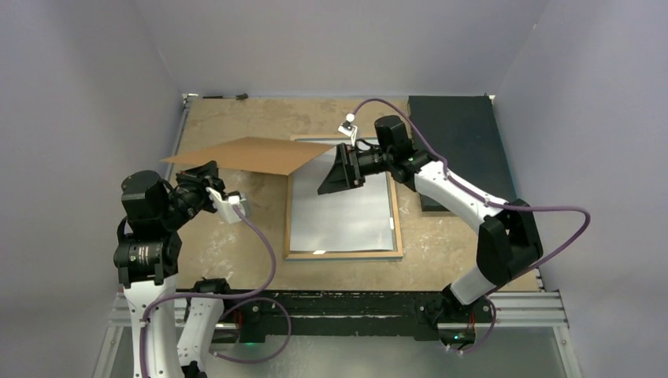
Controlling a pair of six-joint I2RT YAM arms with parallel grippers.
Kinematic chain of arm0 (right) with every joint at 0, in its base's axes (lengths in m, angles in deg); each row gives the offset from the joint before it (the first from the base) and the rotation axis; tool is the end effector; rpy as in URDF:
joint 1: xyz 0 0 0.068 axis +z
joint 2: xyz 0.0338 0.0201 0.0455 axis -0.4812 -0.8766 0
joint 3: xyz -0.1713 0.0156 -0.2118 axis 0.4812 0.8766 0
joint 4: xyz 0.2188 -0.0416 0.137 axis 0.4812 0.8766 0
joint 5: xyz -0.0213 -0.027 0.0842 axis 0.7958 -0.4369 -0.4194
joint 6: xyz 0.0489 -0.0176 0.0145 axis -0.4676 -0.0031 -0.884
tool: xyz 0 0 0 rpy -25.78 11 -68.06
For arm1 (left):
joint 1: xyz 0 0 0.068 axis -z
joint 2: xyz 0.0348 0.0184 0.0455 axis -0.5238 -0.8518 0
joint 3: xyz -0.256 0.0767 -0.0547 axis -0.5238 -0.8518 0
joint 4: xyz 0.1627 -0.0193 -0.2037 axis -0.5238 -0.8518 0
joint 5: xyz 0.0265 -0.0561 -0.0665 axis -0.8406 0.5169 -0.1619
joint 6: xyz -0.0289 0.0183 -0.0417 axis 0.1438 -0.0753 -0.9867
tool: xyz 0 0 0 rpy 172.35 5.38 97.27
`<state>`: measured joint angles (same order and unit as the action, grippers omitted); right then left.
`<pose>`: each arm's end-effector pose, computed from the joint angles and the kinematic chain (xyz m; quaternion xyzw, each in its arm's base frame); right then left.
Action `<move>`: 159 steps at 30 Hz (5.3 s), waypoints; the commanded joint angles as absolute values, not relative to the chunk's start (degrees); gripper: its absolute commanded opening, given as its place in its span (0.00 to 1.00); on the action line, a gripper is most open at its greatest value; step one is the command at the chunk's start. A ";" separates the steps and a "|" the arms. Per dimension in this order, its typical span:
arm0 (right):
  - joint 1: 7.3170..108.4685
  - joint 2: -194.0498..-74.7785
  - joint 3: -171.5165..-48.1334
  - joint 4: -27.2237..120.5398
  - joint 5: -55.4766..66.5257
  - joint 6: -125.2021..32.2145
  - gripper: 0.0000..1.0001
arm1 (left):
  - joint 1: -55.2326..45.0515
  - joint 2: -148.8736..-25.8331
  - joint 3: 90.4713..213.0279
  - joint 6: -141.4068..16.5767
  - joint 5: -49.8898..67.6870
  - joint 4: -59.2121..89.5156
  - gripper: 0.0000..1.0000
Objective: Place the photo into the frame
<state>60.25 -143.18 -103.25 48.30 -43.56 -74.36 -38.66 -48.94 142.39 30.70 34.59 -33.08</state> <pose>0.2878 0.2112 0.3100 -0.2415 0.7409 0.5970 0.1905 0.1024 -0.0073 0.3970 0.6077 0.5240 0.2102 0.5585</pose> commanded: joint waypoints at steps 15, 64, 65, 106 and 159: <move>60.32 -116.79 -94.73 32.93 -15.66 -27.70 0.83 | -38.79 -53.09 154.70 32.05 41.82 -32.04 0.00; 75.41 -123.03 -99.68 26.18 -7.93 -32.52 0.00 | -38.81 -51.23 146.87 2.49 37.10 6.71 0.56; 75.37 -122.69 -100.01 25.45 -7.48 -35.00 0.00 | -38.84 -51.37 146.67 -1.04 35.37 10.29 0.63; 54.33 -120.88 -88.88 0.68 -5.50 -103.36 0.00 | -42.10 -67.25 146.89 -31.32 -5.48 -5.78 0.43; 53.38 -121.08 -81.31 -28.84 2.47 -126.78 0.00 | -42.80 -58.71 150.84 -64.00 46.29 -5.41 0.73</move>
